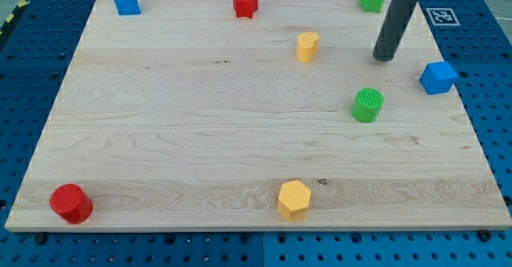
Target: Slide the green star towards the right side of the yellow heart
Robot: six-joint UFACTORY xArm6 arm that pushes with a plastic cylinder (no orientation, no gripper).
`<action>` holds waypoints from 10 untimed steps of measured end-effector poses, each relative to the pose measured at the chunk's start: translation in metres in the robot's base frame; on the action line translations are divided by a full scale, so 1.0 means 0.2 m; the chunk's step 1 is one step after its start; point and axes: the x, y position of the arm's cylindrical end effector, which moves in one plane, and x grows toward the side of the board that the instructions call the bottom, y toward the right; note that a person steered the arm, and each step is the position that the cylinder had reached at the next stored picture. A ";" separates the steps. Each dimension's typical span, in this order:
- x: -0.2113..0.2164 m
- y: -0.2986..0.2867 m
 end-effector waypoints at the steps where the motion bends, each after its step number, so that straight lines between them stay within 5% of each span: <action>1: -0.31 -0.08; 3: -0.70 -0.44; 10: -0.72 0.05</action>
